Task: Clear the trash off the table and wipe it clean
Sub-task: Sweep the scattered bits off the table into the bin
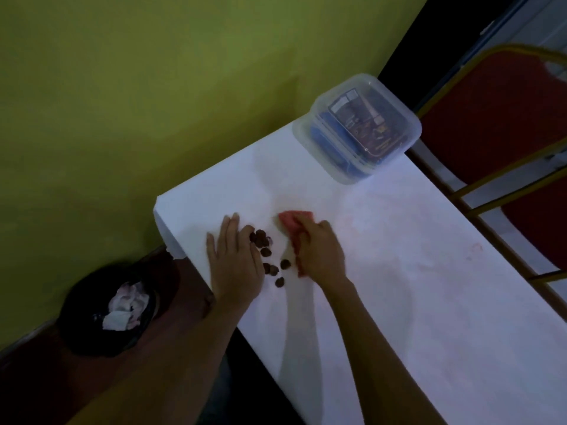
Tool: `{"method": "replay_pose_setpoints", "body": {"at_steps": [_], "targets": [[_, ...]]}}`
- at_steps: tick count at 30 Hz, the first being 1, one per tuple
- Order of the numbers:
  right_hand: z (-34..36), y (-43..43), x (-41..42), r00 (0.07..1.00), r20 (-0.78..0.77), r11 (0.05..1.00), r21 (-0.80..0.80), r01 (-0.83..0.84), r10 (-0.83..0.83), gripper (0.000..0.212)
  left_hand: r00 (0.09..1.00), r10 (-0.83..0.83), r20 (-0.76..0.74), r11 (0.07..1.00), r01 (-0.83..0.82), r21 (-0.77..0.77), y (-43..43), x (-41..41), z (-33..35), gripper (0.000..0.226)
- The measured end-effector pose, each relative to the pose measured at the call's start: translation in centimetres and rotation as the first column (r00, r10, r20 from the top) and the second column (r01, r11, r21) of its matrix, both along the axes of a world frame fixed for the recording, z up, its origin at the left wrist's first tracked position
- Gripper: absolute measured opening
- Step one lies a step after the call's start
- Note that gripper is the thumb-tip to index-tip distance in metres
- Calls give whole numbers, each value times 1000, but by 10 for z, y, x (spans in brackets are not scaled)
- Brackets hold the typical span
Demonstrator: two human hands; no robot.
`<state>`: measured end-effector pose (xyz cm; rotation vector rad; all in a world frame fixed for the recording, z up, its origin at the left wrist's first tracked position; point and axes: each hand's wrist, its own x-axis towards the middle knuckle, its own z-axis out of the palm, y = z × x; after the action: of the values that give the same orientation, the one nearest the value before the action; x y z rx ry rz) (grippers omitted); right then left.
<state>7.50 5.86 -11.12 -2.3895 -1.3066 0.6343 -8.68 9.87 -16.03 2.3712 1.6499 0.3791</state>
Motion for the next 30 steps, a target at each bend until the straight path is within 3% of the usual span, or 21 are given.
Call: {"method": "replay_pose_setpoints", "body": {"at_steps": [2, 6, 9, 12, 14, 18, 22, 24, 26, 30], "targets": [[-7, -36, 16, 985, 62, 987, 33, 160, -161, 41, 1000, 0, 25, 1000, 0, -4, -1, 0, 0, 40], [-8, -85, -15, 920, 96, 919, -78, 387, -379, 44, 998, 13, 65, 1000, -12, -20, 1, -3, -1, 41], [-1, -61, -57, 924, 75, 913, -139, 383, -376, 55, 981, 38, 192, 999, -32, -34, 3, -4, -1, 49], [0, -19, -83, 937, -5, 917, -207, 340, -349, 57, 895, 148, 421, 987, -104, -124, 5, -8, 2, 70], [0, 6, -96, 933, -42, 914, -223, 339, -357, 60, 856, 201, 475, 975, -131, -177, 14, -17, 3, 80], [6, 47, -110, 941, -64, 926, -212, 313, -333, 55, 891, 244, 382, 968, -201, -148, 46, -54, -5, 77], [3, 76, -117, 961, -103, 942, -251, 223, -255, 62, 939, 166, 302, 984, -139, -109, 79, -81, -12, 67], [8, 84, -116, 962, -179, 960, -225, 166, -209, 49, 961, 117, 250, 989, -90, -118, 84, -84, -11, 67], [18, 86, -106, 973, -159, 975, -174, 142, -170, 36, 972, 60, 227, 993, -35, -116, 84, -87, -8, 63], [25, 90, -82, 947, -60, 944, -119, 308, -317, 41, 976, 48, 213, 991, -20, -129, 84, -92, -3, 63]]}}
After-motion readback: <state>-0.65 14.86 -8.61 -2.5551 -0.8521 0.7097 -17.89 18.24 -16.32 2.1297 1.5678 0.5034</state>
